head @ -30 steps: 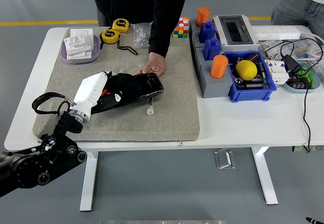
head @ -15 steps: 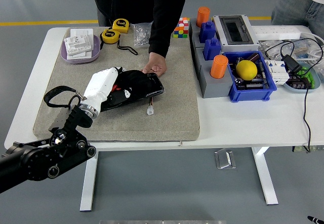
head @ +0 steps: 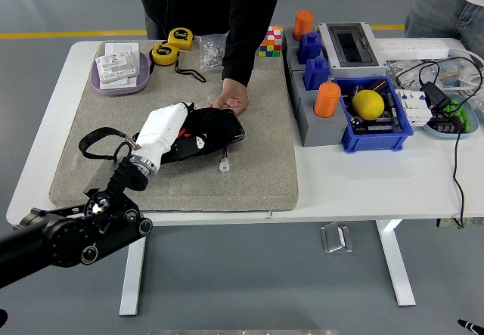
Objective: Pick the rag up,wipe the panel,place it on the desk
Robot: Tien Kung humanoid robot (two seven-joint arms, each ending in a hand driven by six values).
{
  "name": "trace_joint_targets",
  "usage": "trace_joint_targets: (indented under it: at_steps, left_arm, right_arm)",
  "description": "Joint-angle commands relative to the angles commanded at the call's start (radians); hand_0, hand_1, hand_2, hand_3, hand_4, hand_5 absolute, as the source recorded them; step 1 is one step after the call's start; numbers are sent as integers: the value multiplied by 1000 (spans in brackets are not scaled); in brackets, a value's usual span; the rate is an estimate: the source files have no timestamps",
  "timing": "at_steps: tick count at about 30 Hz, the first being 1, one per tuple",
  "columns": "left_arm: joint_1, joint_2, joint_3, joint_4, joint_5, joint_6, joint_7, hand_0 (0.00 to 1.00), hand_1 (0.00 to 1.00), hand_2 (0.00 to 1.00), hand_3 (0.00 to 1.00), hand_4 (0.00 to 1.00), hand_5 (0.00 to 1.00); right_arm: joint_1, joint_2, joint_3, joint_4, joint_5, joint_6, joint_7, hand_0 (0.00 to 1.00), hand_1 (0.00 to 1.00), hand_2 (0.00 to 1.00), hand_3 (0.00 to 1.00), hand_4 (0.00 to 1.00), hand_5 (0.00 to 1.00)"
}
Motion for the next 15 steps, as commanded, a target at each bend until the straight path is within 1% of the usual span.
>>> trace_joint_targets:
  at_steps: [13, 15]
  left_arm:
    - [-23, -23, 32, 35, -21, 0, 0, 184, 139, 500, 475, 272, 2]
    - [-32, -32, 34, 45, -27, 0, 0, 184, 139, 500, 475, 272, 2]
  right_arm:
    - [2, -5, -12, 2, -2, 2, -2, 754, 566, 699, 593, 994, 537]
    - [2, -5, -16, 1, -2, 3, -3, 754, 566, 699, 593, 994, 537]
